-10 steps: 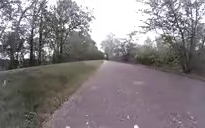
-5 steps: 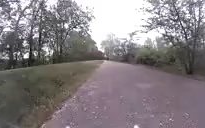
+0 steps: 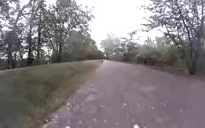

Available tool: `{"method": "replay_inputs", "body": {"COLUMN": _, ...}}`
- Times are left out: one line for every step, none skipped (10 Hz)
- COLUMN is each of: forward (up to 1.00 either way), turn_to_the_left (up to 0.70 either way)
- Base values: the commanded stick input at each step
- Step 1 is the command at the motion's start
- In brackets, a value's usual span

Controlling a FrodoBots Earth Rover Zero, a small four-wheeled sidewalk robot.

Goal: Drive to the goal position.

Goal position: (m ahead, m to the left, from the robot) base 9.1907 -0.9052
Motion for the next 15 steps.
{"method": "replay_inputs", "body": {"forward": 0.70, "turn_to_the_left": 0.00}}
{"method": "replay_inputs", "body": {"forward": 0.70, "turn_to_the_left": 0.00}}
{"method": "replay_inputs", "body": {"forward": 0.70, "turn_to_the_left": 0.00}}
{"method": "replay_inputs", "body": {"forward": 0.70, "turn_to_the_left": 0.00}}
{"method": "replay_inputs", "body": {"forward": 0.70, "turn_to_the_left": 0.00}}
{"method": "replay_inputs", "body": {"forward": 0.70, "turn_to_the_left": 0.00}}
{"method": "replay_inputs", "body": {"forward": 0.70, "turn_to_the_left": 0.00}}
{"method": "replay_inputs", "body": {"forward": 0.70, "turn_to_the_left": 0.00}}
{"method": "replay_inputs", "body": {"forward": 0.70, "turn_to_the_left": -0.18}}
{"method": "replay_inputs", "body": {"forward": 0.70, "turn_to_the_left": -0.33}}
{"method": "replay_inputs", "body": {"forward": 0.70, "turn_to_the_left": -0.35}}
{"method": "replay_inputs", "body": {"forward": 0.70, "turn_to_the_left": -0.35}}
{"method": "replay_inputs", "body": {"forward": 0.70, "turn_to_the_left": -0.35}}
{"method": "replay_inputs", "body": {"forward": 0.70, "turn_to_the_left": -0.31}}
{"method": "replay_inputs", "body": {"forward": 0.70, "turn_to_the_left": -0.10}}
